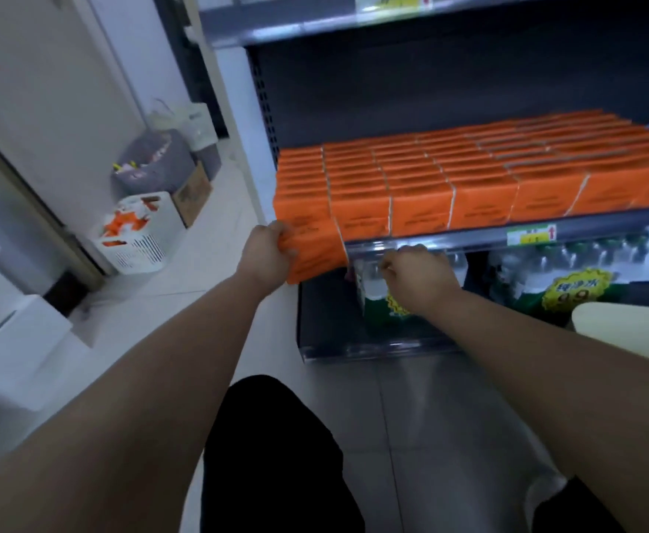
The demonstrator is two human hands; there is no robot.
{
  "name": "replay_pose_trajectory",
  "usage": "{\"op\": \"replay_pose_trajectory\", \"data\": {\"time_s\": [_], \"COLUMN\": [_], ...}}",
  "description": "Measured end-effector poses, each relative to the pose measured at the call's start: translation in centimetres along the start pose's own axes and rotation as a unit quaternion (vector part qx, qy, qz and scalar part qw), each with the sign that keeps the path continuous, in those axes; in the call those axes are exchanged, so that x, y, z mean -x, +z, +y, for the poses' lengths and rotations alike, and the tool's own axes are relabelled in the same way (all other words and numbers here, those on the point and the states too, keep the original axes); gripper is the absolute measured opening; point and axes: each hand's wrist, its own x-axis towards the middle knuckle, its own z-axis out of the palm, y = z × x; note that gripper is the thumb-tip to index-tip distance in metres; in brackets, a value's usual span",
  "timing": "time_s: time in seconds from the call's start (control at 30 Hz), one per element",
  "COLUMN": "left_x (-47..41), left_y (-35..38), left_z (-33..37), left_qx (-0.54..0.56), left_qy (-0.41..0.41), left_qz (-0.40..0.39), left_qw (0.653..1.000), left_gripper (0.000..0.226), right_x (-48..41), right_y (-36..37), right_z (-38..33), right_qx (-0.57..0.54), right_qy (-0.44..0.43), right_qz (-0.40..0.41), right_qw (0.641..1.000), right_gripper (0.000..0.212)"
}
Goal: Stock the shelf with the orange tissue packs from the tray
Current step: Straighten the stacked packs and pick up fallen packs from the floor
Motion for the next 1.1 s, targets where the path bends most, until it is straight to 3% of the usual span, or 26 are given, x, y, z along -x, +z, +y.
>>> {"op": "replay_pose_trajectory", "data": {"time_s": [0.13, 0.43, 0.57, 0.77, 0.93, 1.1], "left_x": [-3.1, -8.9, -9.8, -10.0, -9.6, -10.6], "left_y": [-2.3, 0.9, 2.7, 3.6, 4.5, 5.5], "left_z": [-1.2, -2.4, -2.4, -3.1, -3.6, -3.2], "left_qx": [0.011, -0.002, -0.029, 0.045, 0.016, 0.035], "left_qy": [-0.035, -0.056, -0.044, -0.080, -0.055, -0.059], "left_qz": [0.052, 0.051, 0.053, 0.088, 0.084, 0.121], "left_qw": [0.998, 0.997, 0.997, 0.992, 0.995, 0.990], "left_gripper": [0.039, 0.041, 0.042, 0.057, 0.070, 0.068], "right_x": [-2.8, -8.7, -10.2, -11.6, -11.6, -12.2], "right_y": [-1.6, -0.7, 0.4, 2.6, 3.2, 3.5], "right_z": [-2.3, -3.3, -3.7, -4.1, -4.6, -4.0], "right_qx": [-0.007, -0.032, 0.006, 0.052, 0.094, 0.164], "right_qy": [-0.039, -0.057, -0.089, -0.111, -0.109, -0.090], "right_qz": [0.017, 0.030, 0.016, -0.052, -0.018, 0.014], "right_qw": [0.999, 0.997, 0.996, 0.991, 0.989, 0.982], "right_gripper": [0.032, 0.074, 0.092, 0.089, 0.091, 0.096]}}
